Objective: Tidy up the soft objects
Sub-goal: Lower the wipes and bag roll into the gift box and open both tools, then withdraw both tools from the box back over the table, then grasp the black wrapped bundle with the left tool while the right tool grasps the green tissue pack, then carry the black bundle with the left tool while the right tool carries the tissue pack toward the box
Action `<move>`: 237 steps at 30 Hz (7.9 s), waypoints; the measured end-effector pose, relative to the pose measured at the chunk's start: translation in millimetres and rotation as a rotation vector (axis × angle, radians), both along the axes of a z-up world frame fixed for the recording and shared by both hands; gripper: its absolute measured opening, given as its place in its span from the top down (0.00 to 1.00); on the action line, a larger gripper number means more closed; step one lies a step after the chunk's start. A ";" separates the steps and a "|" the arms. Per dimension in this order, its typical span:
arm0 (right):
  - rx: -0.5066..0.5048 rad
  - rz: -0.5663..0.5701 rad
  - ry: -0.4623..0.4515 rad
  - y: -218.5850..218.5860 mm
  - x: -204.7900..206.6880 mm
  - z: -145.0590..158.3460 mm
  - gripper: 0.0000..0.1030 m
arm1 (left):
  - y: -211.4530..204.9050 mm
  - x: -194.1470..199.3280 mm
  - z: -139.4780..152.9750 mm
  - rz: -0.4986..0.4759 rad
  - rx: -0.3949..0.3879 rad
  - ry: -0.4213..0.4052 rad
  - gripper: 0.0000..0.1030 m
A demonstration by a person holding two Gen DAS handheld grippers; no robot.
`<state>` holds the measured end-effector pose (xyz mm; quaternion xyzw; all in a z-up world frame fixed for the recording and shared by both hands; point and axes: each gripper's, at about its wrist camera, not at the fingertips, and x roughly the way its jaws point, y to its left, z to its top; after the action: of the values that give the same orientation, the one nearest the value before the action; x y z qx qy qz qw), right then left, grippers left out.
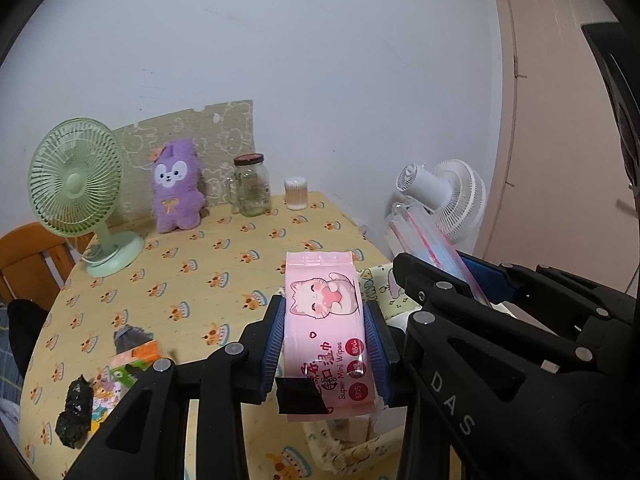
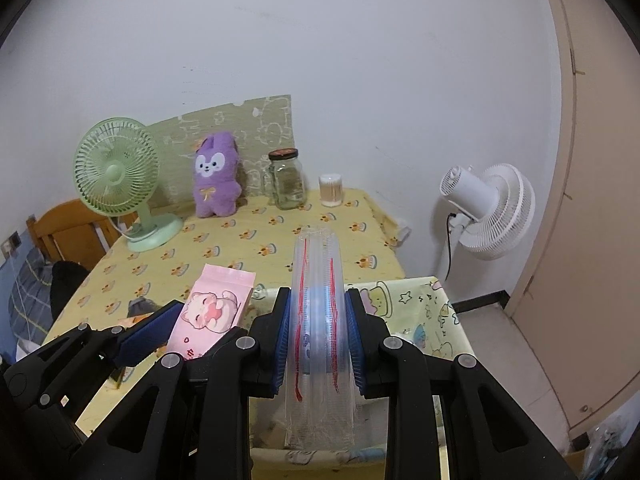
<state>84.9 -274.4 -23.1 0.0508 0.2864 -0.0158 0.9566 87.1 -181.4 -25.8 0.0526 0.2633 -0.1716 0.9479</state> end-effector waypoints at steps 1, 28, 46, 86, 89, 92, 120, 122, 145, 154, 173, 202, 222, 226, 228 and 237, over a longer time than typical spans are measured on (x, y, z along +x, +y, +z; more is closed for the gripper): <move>0.003 -0.002 0.005 -2.5 1.2 -2.0 0.72 | -2.7 2.0 -1.5 -0.009 0.006 0.007 0.62; 0.066 -0.079 0.125 -41.5 28.3 -52.5 0.70 | -48.6 32.9 -43.3 -0.115 0.157 0.140 0.28; 0.048 -0.097 0.082 -26.0 -0.7 -30.8 0.15 | -30.6 5.8 -25.3 -0.122 0.128 0.096 0.19; -0.051 -0.018 -0.083 88.8 -55.8 23.7 0.00 | 86.6 -47.9 11.8 -0.016 0.059 -0.038 0.09; -0.058 -0.012 -0.088 99.2 -56.1 22.7 0.00 | 96.5 -47.3 9.9 -0.010 0.051 -0.028 0.09; -0.067 -0.012 -0.091 109.1 -55.1 21.0 0.00 | 106.9 -47.0 7.0 0.005 0.039 -0.024 0.09; -0.009 0.083 -0.028 171.5 -24.8 -17.8 0.00 | 168.8 -29.0 -26.9 0.154 0.060 0.020 0.07; -0.005 0.090 -0.022 175.7 -21.5 -21.1 0.00 | 173.3 -27.3 -30.0 0.165 0.062 0.025 0.07; -0.037 0.138 0.059 224.6 11.7 -59.4 0.00 | 218.6 -1.8 -69.8 0.228 0.054 0.117 0.09; -0.021 0.154 0.093 240.9 26.1 -70.0 0.00 | 235.6 9.0 -77.4 0.283 0.048 0.136 0.21; -0.070 0.205 0.154 266.7 43.4 -89.2 0.00 | 267.8 27.0 -103.9 0.381 0.041 0.213 0.22; -0.041 0.201 0.199 249.0 90.5 -102.8 0.00 | 248.5 66.5 -107.5 0.376 0.045 0.241 0.58; -0.007 0.213 0.220 238.7 89.2 -107.3 0.34 | 232.5 62.2 -106.2 0.350 0.074 0.235 0.58; -0.004 0.204 0.196 235.0 80.5 -98.5 0.34 | 229.6 56.3 -98.0 0.338 0.068 0.208 0.59; -0.003 0.200 0.182 232.5 75.6 -92.7 0.34 | 227.7 52.4 -93.2 0.332 0.061 0.197 0.59; -0.007 0.181 0.132 226.4 56.3 -71.3 0.34 | 222.3 33.4 -71.6 0.314 0.051 0.143 0.59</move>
<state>141.2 -48.0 -94.4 0.0203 0.3520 0.0665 0.9334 120.5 41.0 -97.4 0.0225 0.3391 -0.0180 0.9403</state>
